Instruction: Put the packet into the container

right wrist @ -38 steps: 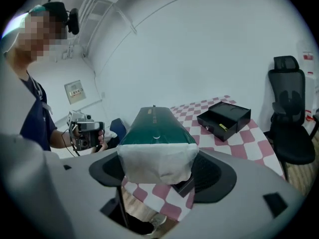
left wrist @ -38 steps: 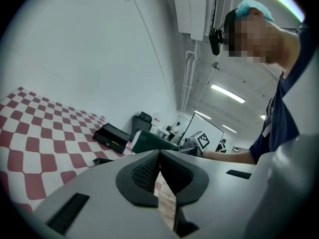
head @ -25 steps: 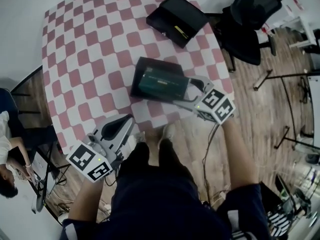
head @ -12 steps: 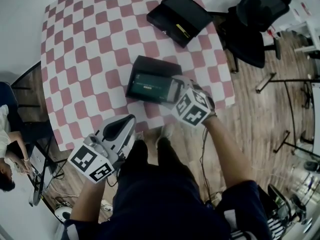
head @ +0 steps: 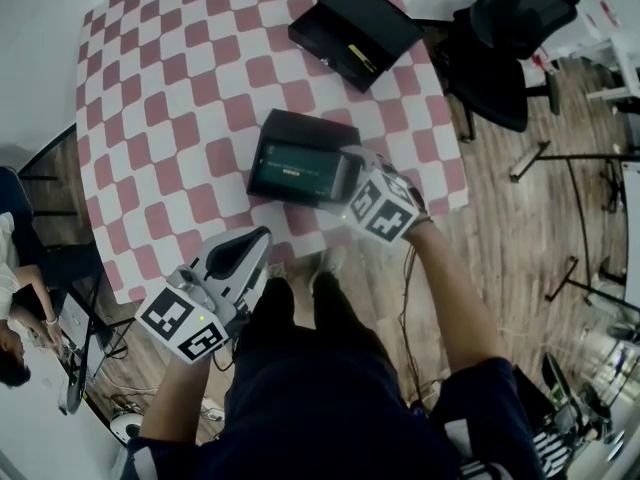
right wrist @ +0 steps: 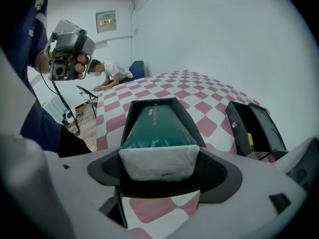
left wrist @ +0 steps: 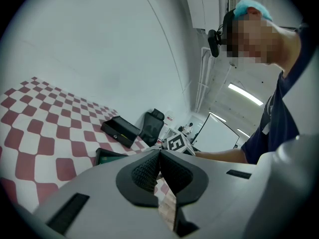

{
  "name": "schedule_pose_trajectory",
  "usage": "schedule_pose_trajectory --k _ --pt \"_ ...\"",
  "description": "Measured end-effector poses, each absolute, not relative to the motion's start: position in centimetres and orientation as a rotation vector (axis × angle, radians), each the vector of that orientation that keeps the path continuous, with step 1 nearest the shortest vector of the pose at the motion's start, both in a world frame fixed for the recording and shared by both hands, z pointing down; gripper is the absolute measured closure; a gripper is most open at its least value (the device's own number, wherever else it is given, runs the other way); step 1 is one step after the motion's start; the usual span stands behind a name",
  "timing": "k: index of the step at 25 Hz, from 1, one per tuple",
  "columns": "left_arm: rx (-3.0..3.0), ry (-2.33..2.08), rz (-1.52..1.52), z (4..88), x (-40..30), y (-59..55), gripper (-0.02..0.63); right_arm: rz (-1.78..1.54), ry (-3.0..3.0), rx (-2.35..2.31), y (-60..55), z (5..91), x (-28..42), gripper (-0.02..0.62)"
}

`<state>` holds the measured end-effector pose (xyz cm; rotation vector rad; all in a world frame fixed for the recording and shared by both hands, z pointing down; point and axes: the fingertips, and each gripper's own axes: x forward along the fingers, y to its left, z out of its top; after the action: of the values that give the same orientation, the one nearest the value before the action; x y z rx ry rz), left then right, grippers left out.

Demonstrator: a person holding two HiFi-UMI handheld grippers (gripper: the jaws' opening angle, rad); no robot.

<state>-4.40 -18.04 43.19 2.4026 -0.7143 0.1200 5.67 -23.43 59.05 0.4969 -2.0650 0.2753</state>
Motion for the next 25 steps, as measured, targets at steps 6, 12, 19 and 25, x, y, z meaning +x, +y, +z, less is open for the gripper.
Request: schedule_pose_trajectory --k 6,12,19,25 --pt "2.404 -0.705 0.126 43.3 -4.3 -18.1 0.58 0.382 -2.105 0.505 -23.2 58.4 6.5 0.158" --pt "2.419 -0.7 0.137 42.9 -4.0 -18.5 0.58 0.375 -2.181 0.617 -24.1 55.6 7.2 0.16" --pt "2.476 -0.686 0.139 40.7 -2.9 -19.4 0.58 0.48 -2.46 0.95 -25.1 46.0 9.4 0.382" --pt "2.531 -0.657 0.147 38.7 -1.4 -19.9 0.58 0.584 -2.655 1.189 -24.3 39.0 12.7 0.553"
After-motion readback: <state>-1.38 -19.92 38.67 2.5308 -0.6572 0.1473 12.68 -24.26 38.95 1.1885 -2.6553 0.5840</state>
